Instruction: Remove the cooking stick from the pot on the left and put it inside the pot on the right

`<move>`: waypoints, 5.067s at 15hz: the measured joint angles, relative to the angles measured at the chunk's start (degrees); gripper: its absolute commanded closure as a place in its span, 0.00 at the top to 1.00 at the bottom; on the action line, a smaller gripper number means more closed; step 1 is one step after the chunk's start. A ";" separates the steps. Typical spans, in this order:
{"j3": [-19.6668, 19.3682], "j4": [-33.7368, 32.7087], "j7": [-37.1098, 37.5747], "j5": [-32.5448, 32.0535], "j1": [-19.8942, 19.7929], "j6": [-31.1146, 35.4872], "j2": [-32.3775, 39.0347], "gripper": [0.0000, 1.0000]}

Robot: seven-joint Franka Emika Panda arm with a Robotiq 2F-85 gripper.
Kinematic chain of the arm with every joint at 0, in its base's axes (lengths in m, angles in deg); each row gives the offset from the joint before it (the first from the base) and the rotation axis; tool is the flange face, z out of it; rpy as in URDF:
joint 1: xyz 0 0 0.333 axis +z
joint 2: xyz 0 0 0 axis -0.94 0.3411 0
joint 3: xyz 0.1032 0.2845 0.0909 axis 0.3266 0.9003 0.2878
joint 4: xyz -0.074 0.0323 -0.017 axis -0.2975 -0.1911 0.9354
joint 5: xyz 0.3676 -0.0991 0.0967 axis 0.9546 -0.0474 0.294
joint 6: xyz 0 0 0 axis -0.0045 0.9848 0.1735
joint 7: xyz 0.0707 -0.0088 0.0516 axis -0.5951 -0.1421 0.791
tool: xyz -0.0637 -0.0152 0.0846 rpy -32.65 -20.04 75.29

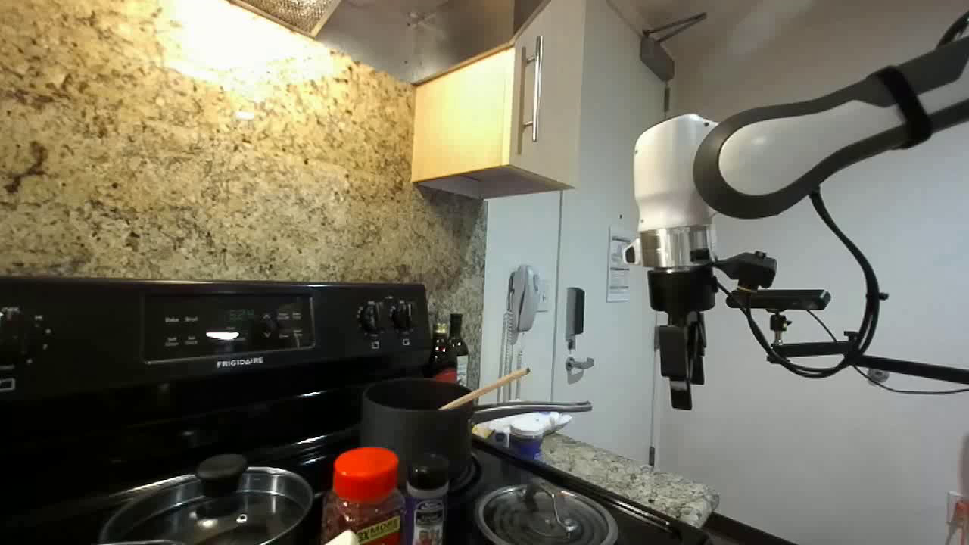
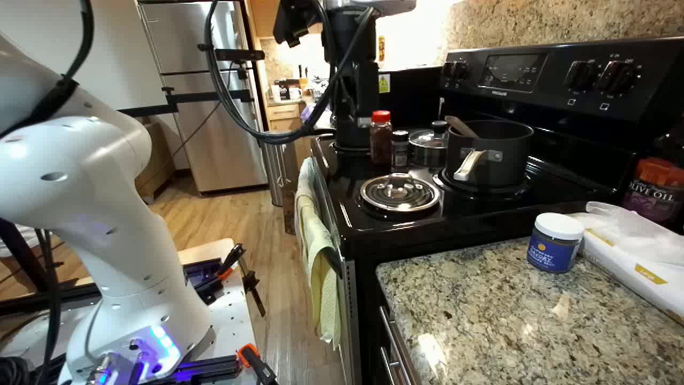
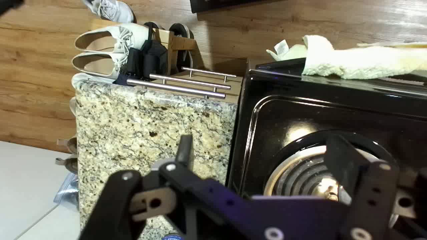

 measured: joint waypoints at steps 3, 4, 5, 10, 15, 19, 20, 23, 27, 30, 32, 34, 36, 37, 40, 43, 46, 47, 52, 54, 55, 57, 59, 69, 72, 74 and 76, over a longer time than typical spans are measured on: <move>-0.11 0.00 0.00 0.00 0.17 0.00 0.00 1.00; -0.12 -0.06 -0.09 0.00 0.27 0.04 0.01 1.00; -0.12 -0.35 -0.45 -0.02 0.45 0.04 0.10 1.00; 0.18 -5.99 -5.94 -0.49 4.01 -0.11 4.09 1.00; 3.28 -12.97 -10.82 -0.48 10.55 -1.80 11.65 1.00; 6.76 -18.12 -14.50 -0.48 15.09 -4.91 16.73 1.00; 7.67 -19.33 -15.51 -0.50 16.04 -5.96 17.57 1.00; 9.90 -22.05 -19.30 -1.63 18.37 -8.86 18.82 1.00; 9.92 -23.29 -23.15 -5.69 18.75 -10.16 18.69 1.00; 9.70 -23.04 -23.04 -5.66 18.74 -10.69 18.73 1.00; 9.55 -22.76 -23.85 -4.61 18.84 -8.35 19.14 1.00; 9.62 -22.73 -25.10 -3.39 19.15 -2.93 20.65 1.00; 9.78 -22.90 -27.37 -1.49 19.94 3.67 23.30 1.00; 9.97 -23.25 -28.86 -0.26 20.48 6.40 25.03 1.00; 11.20 -25.70 -32.92 2.96 21.63 8.97 30.24 1.00; 12.61 -29.50 -34.05 3.51 21.96 6.19 34.27 1.00; 13.77 -32.89 -34.10 3.51 21.97 1.68 35.98 1.00; 14.22 -33.82 -34.10 3.51 21.97 0.82 36.33 1.00; 16.69 -37.58 -34.25 4.58 22.75 0.37 39.05 1.00; 17.36 -39.32 -33.93 4.64 23.34 1.05 40.87 1.00; 17.46 -40.14 -33.33 4.56 23.62 1.75 41.85 1.00; 17.47 -41.13 -32.07 4.41 23.87 2.78 43.17 1.00; 17.46 -41.12 -32.07 4.41 23.87 2.76 43.34 1.00; 17.19 -41.94 -16.87 -0.33 25.07 -3.49 43.35 1.00; 17.29 -43.19 -10.78 -0.61 26.59 -7.02 43.76 1.00; 17.46 -44.45 -8.59 -0.61 27.72 -8.84 44.83 1.00; 17.52 -46.01 -8.10 -0.94 28.66 -9.11 46.48 1.00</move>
